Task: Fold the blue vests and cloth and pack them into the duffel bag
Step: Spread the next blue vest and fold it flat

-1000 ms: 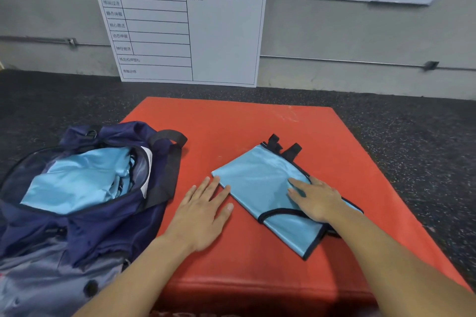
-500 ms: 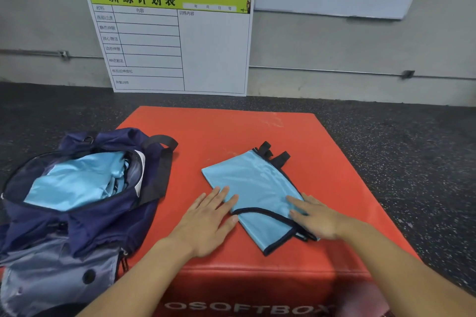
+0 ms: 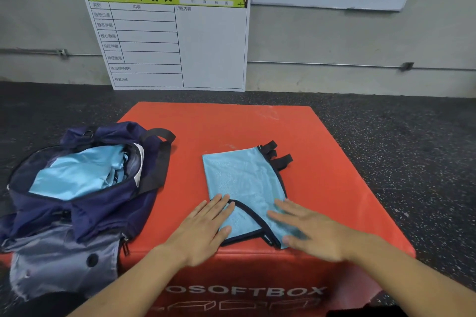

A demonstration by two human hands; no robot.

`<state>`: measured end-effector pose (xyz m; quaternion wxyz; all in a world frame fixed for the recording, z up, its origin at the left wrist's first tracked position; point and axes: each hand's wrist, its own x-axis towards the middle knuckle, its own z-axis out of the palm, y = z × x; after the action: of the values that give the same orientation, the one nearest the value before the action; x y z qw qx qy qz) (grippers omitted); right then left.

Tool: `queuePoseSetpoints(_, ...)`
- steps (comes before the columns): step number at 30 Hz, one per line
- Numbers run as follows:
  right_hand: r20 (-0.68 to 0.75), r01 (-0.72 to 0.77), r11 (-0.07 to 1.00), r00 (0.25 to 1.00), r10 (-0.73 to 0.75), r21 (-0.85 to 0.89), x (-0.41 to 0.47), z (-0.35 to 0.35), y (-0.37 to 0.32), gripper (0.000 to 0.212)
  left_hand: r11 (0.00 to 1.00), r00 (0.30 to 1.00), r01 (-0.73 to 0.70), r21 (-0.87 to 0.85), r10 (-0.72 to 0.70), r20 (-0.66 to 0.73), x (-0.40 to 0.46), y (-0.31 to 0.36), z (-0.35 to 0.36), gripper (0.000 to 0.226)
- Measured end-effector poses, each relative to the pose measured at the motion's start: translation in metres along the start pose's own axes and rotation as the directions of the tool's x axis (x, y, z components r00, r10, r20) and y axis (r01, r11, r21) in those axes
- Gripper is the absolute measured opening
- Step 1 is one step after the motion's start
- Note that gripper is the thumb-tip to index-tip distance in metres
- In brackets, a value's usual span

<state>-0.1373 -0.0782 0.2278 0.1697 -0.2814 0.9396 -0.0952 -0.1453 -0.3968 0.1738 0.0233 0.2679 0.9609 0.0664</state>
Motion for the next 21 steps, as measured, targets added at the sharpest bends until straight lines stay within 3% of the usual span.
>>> queuePoseSetpoints(3, -0.008, 0.06, 0.986, 0.998, -0.062, -0.158, -0.005, 0.019, -0.002, 0.073, 1.0, 1.0, -0.023, 0.005, 0.023, -0.017, -0.007, -0.001, 0.001, 0.057)
queuePoseSetpoints(9, -0.083, 0.087, 0.97, 0.991, -0.108, -0.227, -0.029, 0.035, 0.015, 0.063, 0.994, 0.994, -0.112, 0.019, 0.112, -0.014, -0.029, -0.002, -0.003, 0.057)
queuePoseSetpoints(18, -0.18, 0.026, 0.974, 0.981, -0.068, -0.223, -0.07, 0.044, 0.062, 0.056, 0.99, 0.992, -0.125, 0.058, 0.123, 0.026, -0.074, -0.02, -0.011, 0.055)
queuePoseSetpoints(21, -0.283, -0.006, 0.977, 0.957, -0.056, -0.214, -0.083, 0.042, 0.079, 0.049, 0.99, 0.992, -0.129, 0.051, 0.129, -0.001, -0.082, -0.024, -0.015, 0.051)
